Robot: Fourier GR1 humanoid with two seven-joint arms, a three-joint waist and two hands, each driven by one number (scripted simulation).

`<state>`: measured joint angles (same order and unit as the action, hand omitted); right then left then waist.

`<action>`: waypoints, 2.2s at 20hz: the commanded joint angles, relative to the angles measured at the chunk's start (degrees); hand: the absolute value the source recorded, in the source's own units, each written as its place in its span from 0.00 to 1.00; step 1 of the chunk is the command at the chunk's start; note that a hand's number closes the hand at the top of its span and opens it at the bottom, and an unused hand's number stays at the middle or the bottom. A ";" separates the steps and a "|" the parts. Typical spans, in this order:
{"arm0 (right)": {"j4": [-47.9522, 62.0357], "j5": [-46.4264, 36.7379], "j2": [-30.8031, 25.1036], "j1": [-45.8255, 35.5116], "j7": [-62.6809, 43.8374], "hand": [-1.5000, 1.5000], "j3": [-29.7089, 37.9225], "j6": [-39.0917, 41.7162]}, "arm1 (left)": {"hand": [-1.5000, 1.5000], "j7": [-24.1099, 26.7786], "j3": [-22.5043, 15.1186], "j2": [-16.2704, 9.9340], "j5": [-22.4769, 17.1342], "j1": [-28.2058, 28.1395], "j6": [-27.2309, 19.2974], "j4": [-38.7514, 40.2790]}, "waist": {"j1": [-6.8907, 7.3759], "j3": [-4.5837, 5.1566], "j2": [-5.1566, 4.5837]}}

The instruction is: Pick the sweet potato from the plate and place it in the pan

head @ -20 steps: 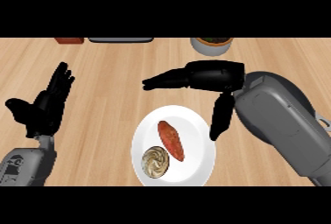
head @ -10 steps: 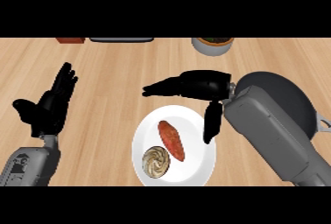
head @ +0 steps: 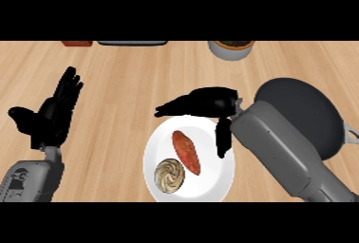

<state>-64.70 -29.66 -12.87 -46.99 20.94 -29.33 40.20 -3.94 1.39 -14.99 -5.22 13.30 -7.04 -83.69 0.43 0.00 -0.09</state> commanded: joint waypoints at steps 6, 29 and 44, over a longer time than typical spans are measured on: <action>-2.60 -5.10 3.08 0.15 -0.20 0.00 0.12 4.49 | 0.50 -1.33 0.87 1.17 2.39 1.77 -0.82 1.03 | -0.35 0.01 0.11; 9.27 -29.14 10.63 2.68 3.39 0.00 -5.89 -5.09 | 0.50 -0.47 2.77 2.10 2.51 -0.94 3.41 -1.33 | 0.08 0.01 0.04; 16.72 -34.35 10.99 0.41 15.82 1.00 -6.44 -7.53 | 0.50 -1.81 2.11 4.46 5.08 -0.50 1.92 -2.43 | 0.20 -0.01 0.02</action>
<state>-49.48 -63.49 -0.87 -44.04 29.70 -35.69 31.96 -4.73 4.78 -11.80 -1.39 13.51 -3.87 -84.07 0.50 -0.03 -0.02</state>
